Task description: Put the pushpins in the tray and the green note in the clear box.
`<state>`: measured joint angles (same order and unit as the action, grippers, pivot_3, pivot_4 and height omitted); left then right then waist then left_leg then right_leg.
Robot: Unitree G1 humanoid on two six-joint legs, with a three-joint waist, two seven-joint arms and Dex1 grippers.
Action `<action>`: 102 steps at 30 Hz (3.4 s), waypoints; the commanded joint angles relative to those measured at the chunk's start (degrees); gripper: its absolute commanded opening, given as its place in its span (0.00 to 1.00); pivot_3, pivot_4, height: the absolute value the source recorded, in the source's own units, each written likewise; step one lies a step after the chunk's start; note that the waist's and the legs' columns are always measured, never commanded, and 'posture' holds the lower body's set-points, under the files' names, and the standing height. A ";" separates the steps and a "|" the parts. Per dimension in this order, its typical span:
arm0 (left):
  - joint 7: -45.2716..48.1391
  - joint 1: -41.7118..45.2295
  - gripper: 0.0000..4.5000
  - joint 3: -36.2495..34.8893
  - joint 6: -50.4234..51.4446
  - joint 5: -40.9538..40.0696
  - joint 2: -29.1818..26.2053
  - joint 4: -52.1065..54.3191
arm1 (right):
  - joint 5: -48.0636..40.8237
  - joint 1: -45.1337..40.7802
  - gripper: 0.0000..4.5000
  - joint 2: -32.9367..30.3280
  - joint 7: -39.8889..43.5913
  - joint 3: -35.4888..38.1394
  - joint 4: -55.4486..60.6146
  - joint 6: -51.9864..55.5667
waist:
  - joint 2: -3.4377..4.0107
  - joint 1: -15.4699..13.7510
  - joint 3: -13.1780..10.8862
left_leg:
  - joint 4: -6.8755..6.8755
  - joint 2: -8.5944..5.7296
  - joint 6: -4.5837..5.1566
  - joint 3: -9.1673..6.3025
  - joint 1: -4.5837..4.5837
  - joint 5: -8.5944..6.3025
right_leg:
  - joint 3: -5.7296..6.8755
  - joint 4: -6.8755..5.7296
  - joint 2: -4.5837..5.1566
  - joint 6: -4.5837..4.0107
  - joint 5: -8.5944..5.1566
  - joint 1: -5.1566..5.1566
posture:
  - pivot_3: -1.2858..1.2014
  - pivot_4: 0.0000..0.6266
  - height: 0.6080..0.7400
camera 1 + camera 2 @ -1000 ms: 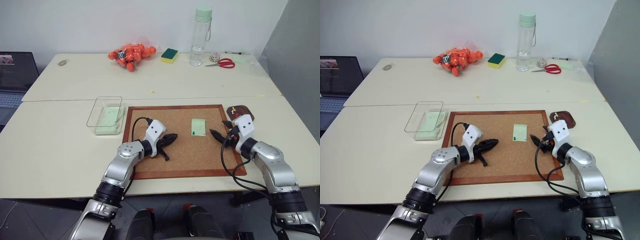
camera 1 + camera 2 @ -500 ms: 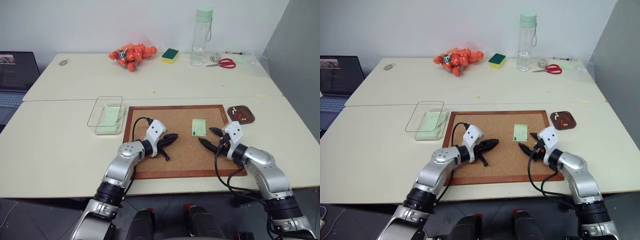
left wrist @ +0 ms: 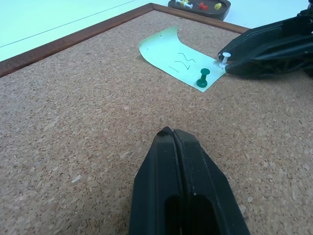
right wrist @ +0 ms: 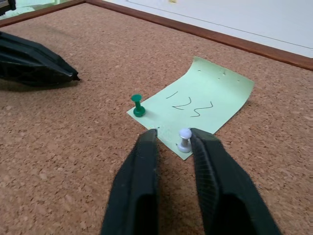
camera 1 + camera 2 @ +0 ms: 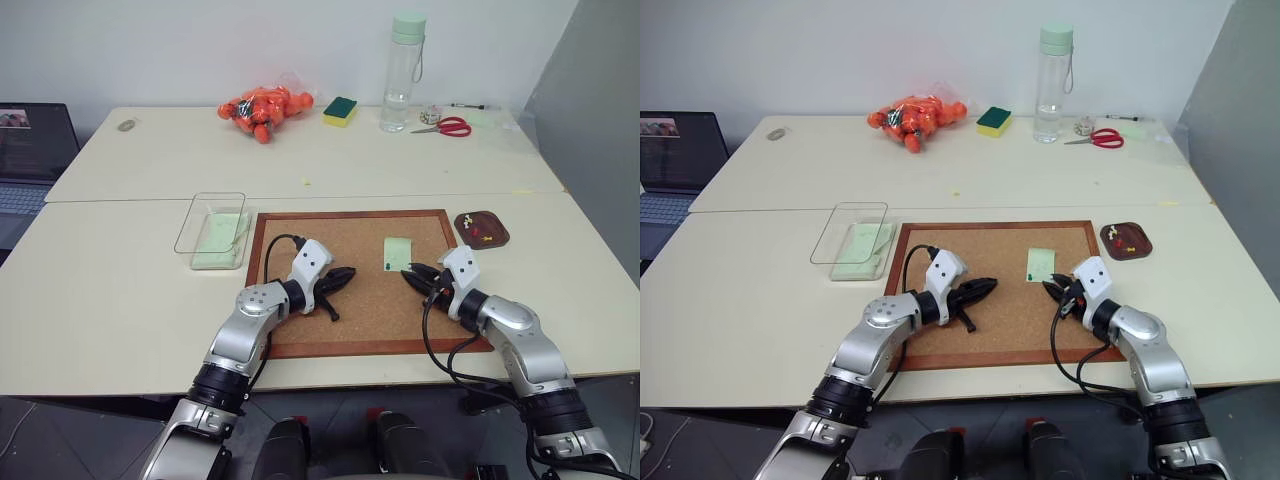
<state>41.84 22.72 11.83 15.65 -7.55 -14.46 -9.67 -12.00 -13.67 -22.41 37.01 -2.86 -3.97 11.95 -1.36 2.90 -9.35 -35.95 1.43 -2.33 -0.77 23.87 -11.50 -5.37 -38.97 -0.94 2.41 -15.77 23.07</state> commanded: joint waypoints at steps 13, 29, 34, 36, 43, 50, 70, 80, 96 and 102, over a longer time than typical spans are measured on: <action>0.24 -1.55 0.00 1.29 0.98 0.53 0.14 -1.21 | -2.91 -0.76 0.01 1.22 1.04 2.22 4.47 0.68 | 0.00 0.00 0.00 | 0.00 0.00 0.00 0.00 0.00 0.00 | 0.00 0.00 -0.01 0.00 0.00 0.00 | 0.52 0.24 1.00; 0.51 -1.54 0.00 1.34 1.09 0.46 0.08 -1.19 | -2.99 -0.80 0.01 1.22 0.02 2.85 5.09 -1.69 | 0.01 0.00 0.00 | 0.00 0.00 0.00 0.00 0.00 0.00 | 0.00 0.00 0.00 0.00 0.00 0.00 | 0.52 0.24 1.00; 0.54 -1.61 0.00 1.38 1.23 0.43 0.05 -1.01 | -3.36 -0.53 0.01 0.83 0.25 3.42 5.21 -1.81 | 0.01 0.00 0.00 | 0.01 0.00 0.00 -0.01 0.00 0.00 | 0.01 0.00 0.00 0.00 0.00 0.00 | 0.52 0.24 1.00; 0.54 -1.61 0.00 1.39 1.24 0.44 0.05 -1.02 | -3.52 -0.47 0.01 0.75 0.31 3.56 5.25 -1.86 | 0.01 0.00 0.00 | 0.00 0.00 0.00 0.00 0.00 0.00 | 0.00 0.00 0.00 0.00 0.00 0.00 | 0.52 0.24 1.00; 0.63 -1.64 0.00 1.44 1.33 0.41 0.02 -0.95 | -3.82 -0.37 0.01 0.93 0.31 3.76 5.32 -2.06 | 0.01 0.00 0.00 | 0.00 0.00 0.00 0.00 0.00 0.00 | 0.00 0.00 0.00 0.00 0.00 0.00 | 0.52 0.24 1.00; 0.62 -1.86 0.00 1.45 1.43 0.36 -0.01 -0.64 | -4.23 -0.73 0.01 1.18 -0.08 4.58 4.60 -2.13 | 0.01 -0.01 0.00 | 0.00 0.00 0.00 0.00 0.00 0.00 | 0.01 0.00 0.00 0.00 0.00 0.00 | 0.52 0.24 1.00; 0.88 -1.96 0.00 1.67 1.33 0.34 -0.14 -0.59 | 3.52 -13.56 0.01 2.18 -22.11 13.55 -20.29 -7.36 | 0.02 0.12 0.01 | 0.03 0.00 0.00 0.02 0.00 0.00 | -0.02 -0.01 -0.01 -0.02 0.00 0.01 | 0.52 0.24 1.00; 0.90 -2.30 0.00 1.62 1.51 0.34 -0.38 -0.22 | 4.22 -17.94 0.01 1.47 -25.50 15.13 -27.73 -11.44 | 0.03 0.33 0.02 | 0.03 0.00 0.00 0.05 -0.01 0.00 | -0.07 -0.01 0.00 -0.02 0.00 0.01 | 0.52 0.24 1.00; 1.04 -1.98 0.00 1.61 1.54 0.36 -0.50 -0.40 | 4.37 -23.72 0.01 -0.03 -29.86 17.11 -36.21 -13.89 | 0.06 0.36 0.03 | 0.03 0.00 0.00 0.06 -0.02 0.00 | -0.08 -0.01 0.00 -0.02 0.00 0.00 | 0.52 0.24 1.00; 0.96 -2.30 0.00 1.60 1.66 0.43 -0.67 -0.03 | 4.11 -25.19 0.24 -0.48 -30.37 17.48 -39.09 -14.44 | 0.06 0.37 0.03 | 0.03 0.00 0.00 0.07 -0.01 0.00 | -0.09 -0.01 0.00 -0.02 0.01 0.01 | 0.52 0.24 1.00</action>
<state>42.15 22.14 11.93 15.82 -7.57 -15.02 -8.78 -7.75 -37.24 -21.95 7.07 13.48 -43.38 -0.84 -1.30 3.27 -9.32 -35.92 1.44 -2.33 -0.71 23.85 -11.50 -5.46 -38.98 -0.94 2.39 -15.76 23.08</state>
